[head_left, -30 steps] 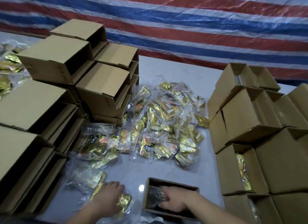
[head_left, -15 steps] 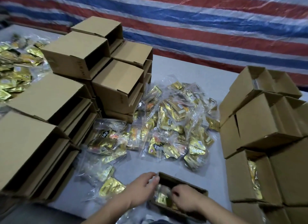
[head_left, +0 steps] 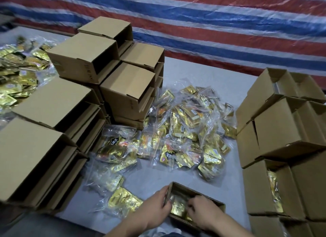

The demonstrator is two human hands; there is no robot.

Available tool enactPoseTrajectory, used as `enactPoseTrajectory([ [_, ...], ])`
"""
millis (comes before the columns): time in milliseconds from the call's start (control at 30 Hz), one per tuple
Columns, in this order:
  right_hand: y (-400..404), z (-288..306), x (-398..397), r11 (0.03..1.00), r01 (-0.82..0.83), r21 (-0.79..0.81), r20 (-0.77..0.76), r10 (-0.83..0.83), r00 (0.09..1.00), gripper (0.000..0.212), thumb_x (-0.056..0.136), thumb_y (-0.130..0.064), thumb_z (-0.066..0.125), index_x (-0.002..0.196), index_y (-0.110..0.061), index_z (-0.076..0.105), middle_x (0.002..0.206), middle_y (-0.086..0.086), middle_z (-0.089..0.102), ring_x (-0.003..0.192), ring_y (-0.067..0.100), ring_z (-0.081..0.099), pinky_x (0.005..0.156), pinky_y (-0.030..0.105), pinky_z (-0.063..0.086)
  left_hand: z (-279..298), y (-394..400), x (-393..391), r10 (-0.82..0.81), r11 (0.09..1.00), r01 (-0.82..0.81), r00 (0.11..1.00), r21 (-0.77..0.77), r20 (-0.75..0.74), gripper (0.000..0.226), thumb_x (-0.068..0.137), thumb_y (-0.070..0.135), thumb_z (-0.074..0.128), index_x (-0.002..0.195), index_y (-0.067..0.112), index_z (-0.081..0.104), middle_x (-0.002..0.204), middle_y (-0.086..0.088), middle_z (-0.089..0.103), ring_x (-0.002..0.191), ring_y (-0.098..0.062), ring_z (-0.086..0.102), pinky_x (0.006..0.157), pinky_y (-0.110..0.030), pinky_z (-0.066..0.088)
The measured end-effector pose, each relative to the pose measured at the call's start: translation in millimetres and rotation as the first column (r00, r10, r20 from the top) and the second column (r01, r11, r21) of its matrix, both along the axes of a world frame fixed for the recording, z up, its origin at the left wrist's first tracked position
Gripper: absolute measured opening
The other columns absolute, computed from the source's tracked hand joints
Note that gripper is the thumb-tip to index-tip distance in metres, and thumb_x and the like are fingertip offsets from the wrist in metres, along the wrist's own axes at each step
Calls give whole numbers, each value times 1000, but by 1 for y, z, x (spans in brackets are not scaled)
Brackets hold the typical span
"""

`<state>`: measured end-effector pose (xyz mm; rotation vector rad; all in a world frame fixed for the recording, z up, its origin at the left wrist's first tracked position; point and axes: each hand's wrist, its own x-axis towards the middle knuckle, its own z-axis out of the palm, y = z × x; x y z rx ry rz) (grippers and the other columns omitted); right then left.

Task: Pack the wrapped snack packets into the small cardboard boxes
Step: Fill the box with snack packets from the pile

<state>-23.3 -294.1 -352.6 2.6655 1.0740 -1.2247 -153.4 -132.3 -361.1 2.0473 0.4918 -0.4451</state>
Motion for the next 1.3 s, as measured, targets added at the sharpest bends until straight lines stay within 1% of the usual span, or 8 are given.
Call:
enactPoseTrajectory([
  [367,4,-8,-2,983,148,-106,-232,-169,958,49,94,-50,42,128,-19,59,138,5,56,124,22,53,100,28,41,1,53,-14,-125,976,144,985,165,-122,60,100,47,40,154,24,28,150,-2,44,135,-15,44,109,-24,32],
  [500,-1,19,2,983,186,13,-245,-177,953,39,97,-45,45,119,-19,64,129,0,63,116,16,57,98,26,43,-9,82,-35,-501,568,668,744,480,-441,82,88,36,59,155,19,14,157,-8,28,146,-24,25,122,-45,15],
  [633,-6,50,4,969,210,133,-246,-173,954,35,98,-46,49,117,-23,66,119,-6,66,106,8,60,93,23,46,-16,74,-35,-531,404,557,789,726,-310,51,99,38,48,144,15,41,139,-18,53,128,-22,53,108,-50,41],
  [767,-10,68,8,928,290,234,-249,-231,941,26,98,-41,51,111,-25,67,108,-8,68,97,6,61,88,23,46,-18,66,-29,-495,426,571,796,701,-348,87,0,53,85,81,24,79,73,-4,69,62,-14,68,61,-43,60],
  [900,-14,76,15,862,375,341,-266,-294,918,21,100,-35,52,108,-23,69,96,-13,67,80,-6,58,74,10,44,-31,67,-27,-378,545,567,823,618,-423,69,82,33,58,145,19,33,138,-5,45,129,-26,45,110,-43,31],
  [1067,-5,93,28,730,524,439,-372,-383,846,11,100,-30,56,96,-30,66,93,-3,70,88,7,67,80,22,52,19,75,3,-128,794,131,991,594,-47,74,68,55,55,135,28,40,115,10,56,104,-11,57,91,-30,47],
  [1167,12,114,38,556,640,530,-493,-412,766,11,97,-30,61,107,-30,65,109,-4,69,105,10,65,84,17,51,82,79,32,103,954,-173,956,243,274,64,56,61,64,115,44,48,94,21,60,82,2,60,71,-21,51],
  [1300,38,157,49,347,760,549,-711,-284,643,67,74,-63,69,131,-32,53,137,-5,57,128,8,53,102,21,46,166,73,71,288,947,-197,869,-252,403,51,55,40,83,96,46,54,86,19,68,70,-2,68,54,-17,51],
])
